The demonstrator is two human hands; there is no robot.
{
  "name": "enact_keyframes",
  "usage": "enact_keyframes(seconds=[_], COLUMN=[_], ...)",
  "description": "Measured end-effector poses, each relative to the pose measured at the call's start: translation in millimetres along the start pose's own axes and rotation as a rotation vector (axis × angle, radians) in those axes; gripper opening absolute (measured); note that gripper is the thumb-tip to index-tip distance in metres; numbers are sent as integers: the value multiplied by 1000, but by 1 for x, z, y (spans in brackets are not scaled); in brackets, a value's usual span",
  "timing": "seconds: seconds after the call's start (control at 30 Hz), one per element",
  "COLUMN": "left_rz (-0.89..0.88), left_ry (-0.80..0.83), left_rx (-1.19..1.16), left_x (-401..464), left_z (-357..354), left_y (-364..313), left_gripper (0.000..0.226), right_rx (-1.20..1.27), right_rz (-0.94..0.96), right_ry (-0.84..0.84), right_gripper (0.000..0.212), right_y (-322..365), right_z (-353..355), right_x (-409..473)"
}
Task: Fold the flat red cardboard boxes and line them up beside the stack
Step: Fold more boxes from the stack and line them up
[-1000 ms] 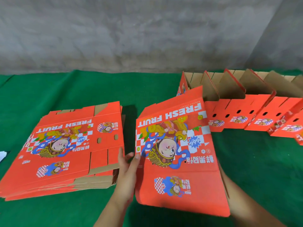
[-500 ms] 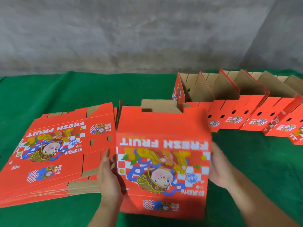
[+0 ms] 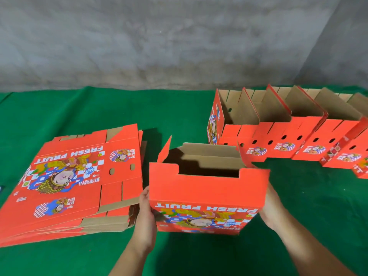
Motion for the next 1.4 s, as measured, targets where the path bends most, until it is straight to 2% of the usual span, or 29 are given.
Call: enact_keyframes(seconds=[0.1, 0.17, 0.3, 0.37, 0.47, 0.53, 0.57, 0.63, 0.7, 0.77, 0.8, 0.9, 0.93, 1.0, 1.07, 1.23, 1.3, 1.33, 1.4], left_rz=[14, 9, -45, -59, -143, -225, -276, -364, -423, -463, -456, -404, -400, -411, -449, -438, -496, -572, -849], left_ry=[102, 151, 159, 193, 292, 265, 210, 47, -108, -191, -216, -271, -293, -335, -344, -270, -279, -285, -205], left_rx=[80, 73, 1, 22, 185, 213, 190, 109, 51, 42, 24, -83, -86, -37, 28, 135, 275, 371, 590], left_x=[-8, -12, -15, -15, -17, -17, -17, -16, -18, -22, -24, -29, -30, -30, -31, -20, -19, -21, -28], left_z=[-8, -14, -26, -33, -43, -43, -41, -34, -25, -21, -23, -33, -36, -42, -46, -35, -31, -32, -51], left_y=[-4, -12, -42, -57, -72, -81, -87, -95, -97, -93, -92, -93, -93, -92, -93, -99, -122, -140, -178], left_gripper=[86, 95, 75, 91, 115, 121, 116, 88, 57, 43, 42, 43, 43, 41, 43, 83, 94, 90, 59], right_rx=[9, 46, -24, -110, -158, -92, -1, 193, 237, 225, 220, 128, 91, 61, 55, 61, 62, 59, 54], right_rz=[-23, -77, -154, -133, -46, 22, 28, 6, 0, -20, -30, -13, 7, 36, 52, 3, -17, -26, -54], right_ry=[47, 99, 180, 193, 97, -2, -74, -184, -222, -219, -193, -85, -56, -57, -59, 1, 0, 3, 19], right_gripper=[38, 55, 91, 99, 85, 64, 53, 39, 36, 28, 30, 83, 86, 76, 77, 74, 76, 77, 85], right_y=[6, 11, 20, 23, 28, 33, 32, 28, 21, 13, 12, 12, 10, 4, 1, 0, 1, 3, 7], right_z=[10, 14, 22, 28, 41, 48, 54, 62, 64, 59, 52, 36, 33, 34, 37, 38, 41, 41, 40], right_x=[2, 7, 10, 10, 19, 24, 27, 28, 26, 19, 14, 4, 2, 3, 7, 12, 13, 13, 16])
Point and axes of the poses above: each hand's wrist, its own x-axis towards the middle knuckle, its own z-axis out of the back of the hand, y = z × x, the point moved 6 cm from there along x, towards the middle knuckle, and after that the axes turned 4 degrees about x, right-handed, at the moved point
